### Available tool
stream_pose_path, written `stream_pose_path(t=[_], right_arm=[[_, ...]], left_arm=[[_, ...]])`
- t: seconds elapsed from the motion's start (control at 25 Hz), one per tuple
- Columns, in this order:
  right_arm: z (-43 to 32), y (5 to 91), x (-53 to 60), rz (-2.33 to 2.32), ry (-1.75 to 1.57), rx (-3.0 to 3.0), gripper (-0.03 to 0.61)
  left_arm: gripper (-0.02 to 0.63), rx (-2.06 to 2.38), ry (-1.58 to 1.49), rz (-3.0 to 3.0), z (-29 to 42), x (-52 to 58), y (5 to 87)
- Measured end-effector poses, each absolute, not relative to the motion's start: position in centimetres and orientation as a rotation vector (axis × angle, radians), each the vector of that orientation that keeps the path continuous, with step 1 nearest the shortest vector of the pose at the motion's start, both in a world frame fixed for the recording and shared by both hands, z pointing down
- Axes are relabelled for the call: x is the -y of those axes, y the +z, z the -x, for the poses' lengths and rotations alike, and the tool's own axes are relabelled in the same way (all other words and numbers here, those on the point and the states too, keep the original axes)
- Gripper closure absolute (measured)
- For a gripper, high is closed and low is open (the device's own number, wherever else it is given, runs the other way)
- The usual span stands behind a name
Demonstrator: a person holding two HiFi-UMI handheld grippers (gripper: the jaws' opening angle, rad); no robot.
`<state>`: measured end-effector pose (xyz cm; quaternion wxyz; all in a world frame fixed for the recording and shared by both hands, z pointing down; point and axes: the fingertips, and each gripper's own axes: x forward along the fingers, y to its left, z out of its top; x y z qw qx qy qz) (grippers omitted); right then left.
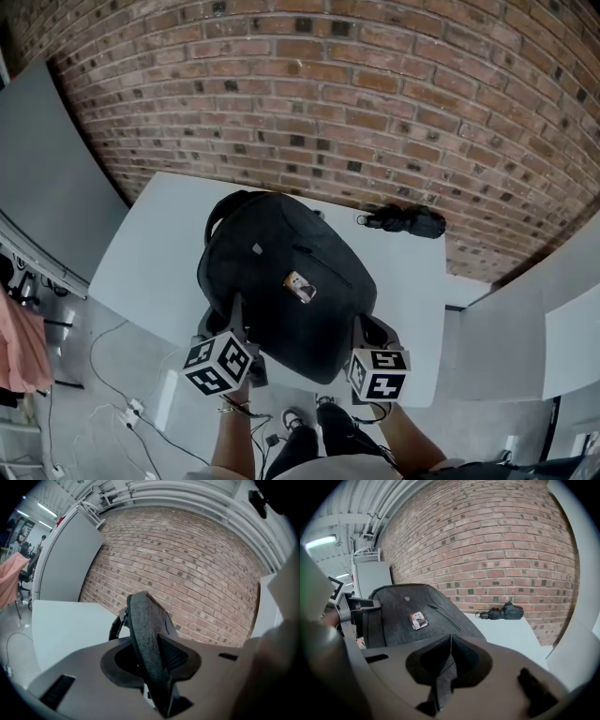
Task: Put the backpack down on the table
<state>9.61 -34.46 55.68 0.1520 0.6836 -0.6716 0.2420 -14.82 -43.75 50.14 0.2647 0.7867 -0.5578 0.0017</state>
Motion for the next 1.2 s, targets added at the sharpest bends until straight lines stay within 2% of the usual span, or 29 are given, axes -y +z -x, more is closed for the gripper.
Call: stream_pose_path(t=[1.2], right_arm=[[-5.7,59.8,41.1,-1.815,0.709,1.93,0.546]], left_arm=[[0.506,1.474,0.058,-1.86,20.8,48.1,61.2]])
